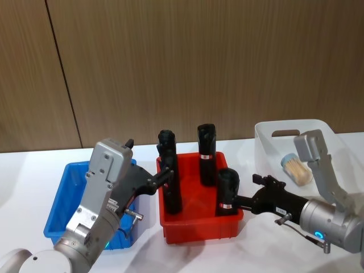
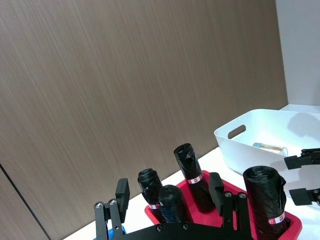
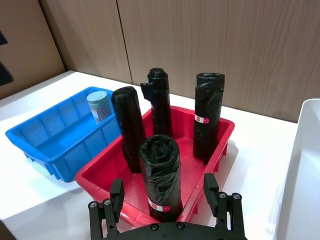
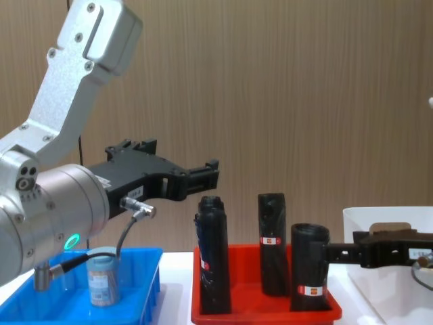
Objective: Pick the cotton swabs from the blue box and place them into the white box.
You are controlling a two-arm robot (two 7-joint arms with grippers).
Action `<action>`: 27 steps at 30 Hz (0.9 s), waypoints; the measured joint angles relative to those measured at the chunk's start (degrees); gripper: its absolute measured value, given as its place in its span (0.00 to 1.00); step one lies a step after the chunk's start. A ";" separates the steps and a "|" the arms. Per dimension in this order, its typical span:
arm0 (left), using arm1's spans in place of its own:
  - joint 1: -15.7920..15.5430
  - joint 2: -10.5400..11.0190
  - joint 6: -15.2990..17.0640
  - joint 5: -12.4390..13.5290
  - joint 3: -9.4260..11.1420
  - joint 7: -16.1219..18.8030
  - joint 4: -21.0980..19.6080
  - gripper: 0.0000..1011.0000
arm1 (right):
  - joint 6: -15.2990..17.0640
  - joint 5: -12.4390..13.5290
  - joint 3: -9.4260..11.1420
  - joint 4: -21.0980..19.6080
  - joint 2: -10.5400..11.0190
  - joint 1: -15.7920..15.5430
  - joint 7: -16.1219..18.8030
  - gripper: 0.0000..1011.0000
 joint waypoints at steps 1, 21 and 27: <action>0.00 0.00 0.00 0.00 0.00 0.00 0.00 0.99 | 0.02 -0.06 -0.02 0.34 -0.06 0.23 0.14 0.99; 0.00 0.00 0.00 0.00 0.00 0.00 0.00 0.99 | -1.08 -1.10 -0.31 8.97 -1.67 5.78 1.56 0.99; 0.00 0.00 0.00 0.00 0.00 0.00 0.00 0.99 | -1.63 -1.46 -0.57 11.23 -2.21 7.30 1.96 0.99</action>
